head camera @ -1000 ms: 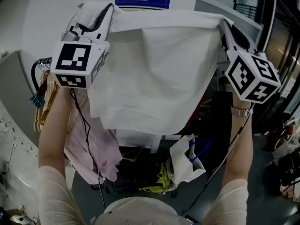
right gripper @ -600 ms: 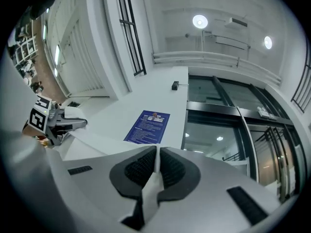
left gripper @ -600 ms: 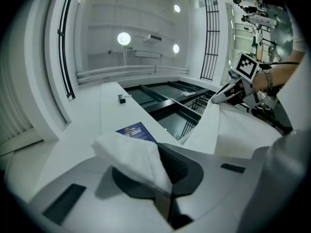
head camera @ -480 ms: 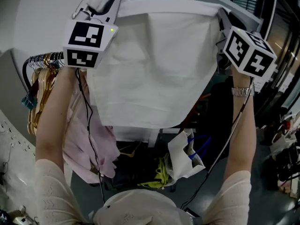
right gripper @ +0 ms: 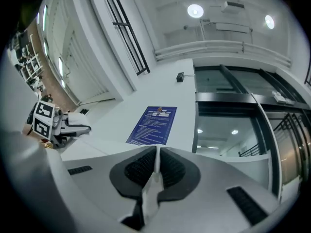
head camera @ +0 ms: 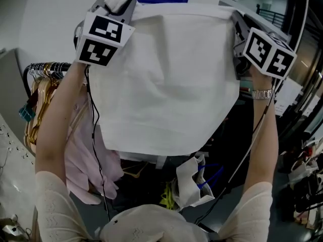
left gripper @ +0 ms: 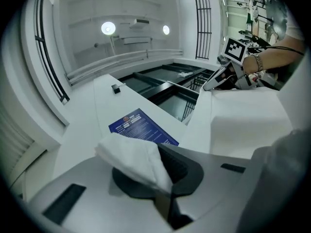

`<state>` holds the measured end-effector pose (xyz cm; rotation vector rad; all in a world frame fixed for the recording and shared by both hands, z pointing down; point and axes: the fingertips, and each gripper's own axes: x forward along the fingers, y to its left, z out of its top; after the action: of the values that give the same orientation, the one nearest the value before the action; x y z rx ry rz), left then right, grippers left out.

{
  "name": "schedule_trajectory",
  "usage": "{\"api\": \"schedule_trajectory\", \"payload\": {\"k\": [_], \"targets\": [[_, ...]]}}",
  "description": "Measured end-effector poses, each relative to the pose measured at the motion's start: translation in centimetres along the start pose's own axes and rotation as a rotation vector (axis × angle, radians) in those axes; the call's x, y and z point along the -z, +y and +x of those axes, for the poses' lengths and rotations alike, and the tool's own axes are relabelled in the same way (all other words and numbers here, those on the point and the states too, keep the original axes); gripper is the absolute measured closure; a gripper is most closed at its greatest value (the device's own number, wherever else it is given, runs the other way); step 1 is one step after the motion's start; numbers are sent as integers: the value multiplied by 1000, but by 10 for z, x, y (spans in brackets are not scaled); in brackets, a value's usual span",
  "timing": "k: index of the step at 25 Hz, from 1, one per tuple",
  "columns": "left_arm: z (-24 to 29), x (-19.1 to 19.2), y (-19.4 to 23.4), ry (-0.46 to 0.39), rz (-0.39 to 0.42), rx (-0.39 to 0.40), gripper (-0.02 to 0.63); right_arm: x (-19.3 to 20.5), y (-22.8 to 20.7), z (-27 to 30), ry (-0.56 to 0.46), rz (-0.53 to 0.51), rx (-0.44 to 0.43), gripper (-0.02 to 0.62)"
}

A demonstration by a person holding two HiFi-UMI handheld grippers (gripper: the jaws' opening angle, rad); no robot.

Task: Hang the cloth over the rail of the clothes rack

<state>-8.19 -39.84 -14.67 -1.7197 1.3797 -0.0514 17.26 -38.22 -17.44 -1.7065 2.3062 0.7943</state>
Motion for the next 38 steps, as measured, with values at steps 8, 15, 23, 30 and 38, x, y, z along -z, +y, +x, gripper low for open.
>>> {"api": "schedule_trajectory", "payload": {"k": [8, 15, 23, 30, 38], "targets": [[17, 33, -18, 111, 64, 44, 591, 51, 3, 26, 127, -45, -143, 572], [30, 50, -43, 206, 165, 145, 590, 108, 13, 27, 304, -224, -317, 571], [42, 91, -94, 318, 332, 241, 589, 164, 17, 10, 518, -355, -413, 506], [42, 92, -106, 324, 265, 302, 589, 161, 1, -6, 493, -255, -503, 506], [42, 91, -109, 321, 243, 311, 589, 171, -4, -18, 524, -240, -550, 503]]}}
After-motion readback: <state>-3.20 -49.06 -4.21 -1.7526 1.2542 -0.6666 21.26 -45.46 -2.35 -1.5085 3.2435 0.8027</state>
